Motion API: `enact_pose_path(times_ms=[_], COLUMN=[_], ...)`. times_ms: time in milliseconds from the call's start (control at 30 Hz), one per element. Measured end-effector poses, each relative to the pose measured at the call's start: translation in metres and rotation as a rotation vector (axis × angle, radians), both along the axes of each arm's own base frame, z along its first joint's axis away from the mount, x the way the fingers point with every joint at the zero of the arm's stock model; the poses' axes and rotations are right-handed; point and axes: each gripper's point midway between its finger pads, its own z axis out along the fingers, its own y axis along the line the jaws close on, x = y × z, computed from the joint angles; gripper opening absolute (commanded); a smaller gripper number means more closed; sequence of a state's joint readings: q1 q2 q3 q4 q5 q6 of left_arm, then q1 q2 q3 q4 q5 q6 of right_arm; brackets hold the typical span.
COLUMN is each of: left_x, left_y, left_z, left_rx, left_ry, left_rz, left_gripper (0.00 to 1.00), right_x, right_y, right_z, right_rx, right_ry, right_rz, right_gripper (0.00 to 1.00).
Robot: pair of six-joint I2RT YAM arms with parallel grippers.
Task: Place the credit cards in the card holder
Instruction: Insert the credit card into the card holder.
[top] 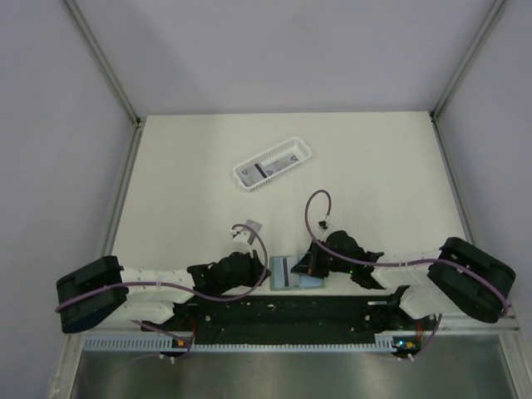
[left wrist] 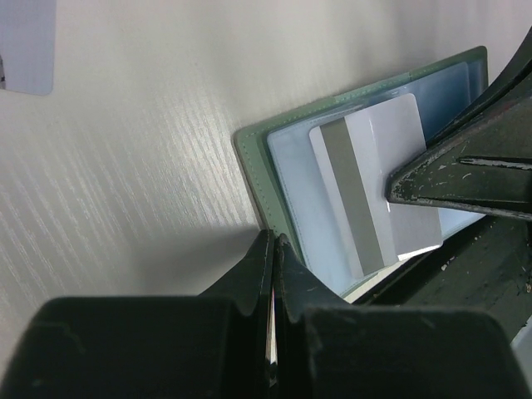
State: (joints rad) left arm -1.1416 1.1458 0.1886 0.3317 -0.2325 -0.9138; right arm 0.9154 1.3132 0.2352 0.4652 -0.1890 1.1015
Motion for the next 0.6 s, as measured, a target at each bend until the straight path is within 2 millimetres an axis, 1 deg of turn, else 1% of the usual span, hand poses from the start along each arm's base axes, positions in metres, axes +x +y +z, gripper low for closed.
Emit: enact_pose_path(times_ms=[133,167,200,267,333,400,500,600], left_x=[0.0,0.0,0.0,0.0,-0.001,-0.003,-0.004,-0.005], left_y=[0.0,0.0,0.0,0.0,-0.001,-0.001,-0.002,-0.002], left_z=[0.0,0.0,0.0,0.0,0.0,0.0,0.0,0.0], left_rx=[0.0,0.0,0.0,0.0,-0.002,-0.005,-0.007,-0.009], left_ry=[0.0,0.0,0.0,0.001,0.003,0.008,0.012,0.017], left_rz=[0.0,-0.001,-0.001,-0.001,-0.005,-0.013,-0.018,-0.024], left_gripper=[0.0,0.0,0.0,0.0,0.0,0.0,0.0,0.0], right_x=[0.0,-0.001,-0.001,-0.002,-0.006,-0.012,-0.013,-0.013], right_y=[0.003,0.003,0.003,0.003,0.001,-0.001,-0.002,-0.006], right_z=[0.003,0.003,0.003,0.002,-0.002,-0.004,0.003,0.007], right_rx=[0.016,0.018,0.018,0.015,-0.01,-0.029,-0.038,-0.06], right_ry=[-0.001,0.001,0.003,0.006,0.016,0.028,0.017,0.009], right_rz=[0.007,0.005,0.005,0.007,0.012,0.02,0.025,0.023], right_gripper=[0.0,0.02,0.07,0.21,0.31,0.36,0.46,0.48])
